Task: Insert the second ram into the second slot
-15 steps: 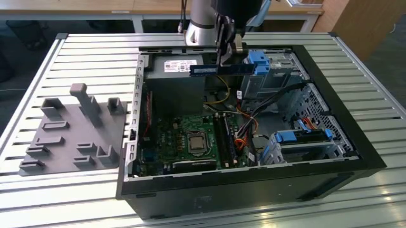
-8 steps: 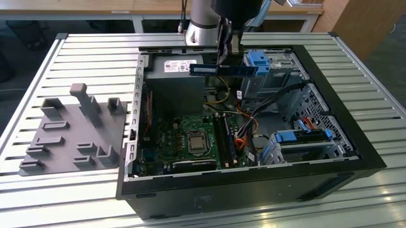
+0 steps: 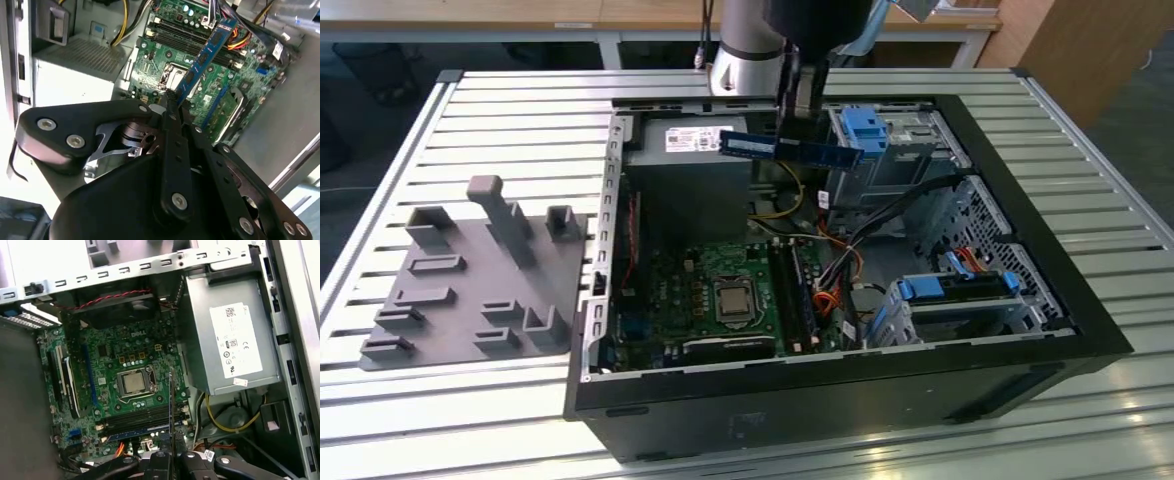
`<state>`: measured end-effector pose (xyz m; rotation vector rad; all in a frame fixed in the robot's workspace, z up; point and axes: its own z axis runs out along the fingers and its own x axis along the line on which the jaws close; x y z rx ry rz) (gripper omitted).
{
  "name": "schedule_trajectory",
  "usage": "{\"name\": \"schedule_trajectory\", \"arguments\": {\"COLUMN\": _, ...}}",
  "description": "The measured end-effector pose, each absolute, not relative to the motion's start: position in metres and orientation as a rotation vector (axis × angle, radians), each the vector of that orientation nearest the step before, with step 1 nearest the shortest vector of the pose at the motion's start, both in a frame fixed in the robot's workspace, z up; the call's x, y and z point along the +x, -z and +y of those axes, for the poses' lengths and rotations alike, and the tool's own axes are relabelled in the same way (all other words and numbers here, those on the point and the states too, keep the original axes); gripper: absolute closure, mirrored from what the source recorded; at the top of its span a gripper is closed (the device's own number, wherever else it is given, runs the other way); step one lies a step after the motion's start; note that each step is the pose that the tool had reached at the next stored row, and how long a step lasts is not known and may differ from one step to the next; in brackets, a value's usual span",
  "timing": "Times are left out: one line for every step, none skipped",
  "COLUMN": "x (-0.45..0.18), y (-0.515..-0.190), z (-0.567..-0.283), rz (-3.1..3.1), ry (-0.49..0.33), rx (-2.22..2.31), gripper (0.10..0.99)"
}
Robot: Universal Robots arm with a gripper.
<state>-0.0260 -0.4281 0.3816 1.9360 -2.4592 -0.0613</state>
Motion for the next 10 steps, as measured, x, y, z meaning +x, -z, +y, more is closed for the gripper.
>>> {"name": "schedule_trajectory", "arguments": {"x": -0.0260, "y": -0.3813, "z": -0.4281, "rz": -2.477, "ry": 0.061, "rx": 1.914, "gripper": 0.949}}
{"name": "schedule_trajectory", "arguments": {"x": -0.0260, "y": -0.3810, "z": -0.4281, "rz": -2.496, "ry": 0.061, "rx": 1.890, "gripper": 0.949}}
{"name": "schedule_trajectory", "arguments": {"x": -0.0260, "y": -0.3807, "z": -0.4281, "rz": -2.513, "ry": 0.061, "rx": 1.867, "gripper": 0.949}}
{"name": "schedule_trajectory", "arguments": {"x": -0.0260, "y": -0.3803, "z": -0.4282, "rz": -2.530, "ry": 0.061, "rx": 1.845, "gripper": 0.949}}
{"name": "schedule_trajectory", "arguments": {"x": -0.0260, "y": -0.3800, "z": -0.4281, "rz": -2.546, "ry": 0.061, "rx": 1.822, "gripper": 0.949}}
{"name": "schedule_trajectory", "arguments": {"x": -0.0260, "y": -0.3797, "z": -0.4281, "rz": -2.563, "ry": 0.061, "rx": 1.799, "gripper": 0.949}}
{"name": "schedule_trajectory", "arguments": {"x": -0.0260, "y": -0.3794, "z": -0.4282, "rz": -2.579, "ry": 0.061, "rx": 1.777, "gripper": 0.949}}
{"name": "schedule_trajectory", "arguments": {"x": -0.0260, "y": -0.3791, "z": -0.4281, "rz": -2.596, "ry": 0.061, "rx": 1.753, "gripper": 0.949}}
{"name": "schedule_trajectory", "arguments": {"x": -0.0260, "y": -0.3787, "z": -0.4281, "rz": -2.611, "ry": 0.061, "rx": 1.730, "gripper": 0.949}}
{"name": "schedule_trajectory", "arguments": {"x": -0.0260, "y": -0.3784, "z": -0.4281, "rz": -2.627, "ry": 0.061, "rx": 1.707, "gripper": 0.949}}
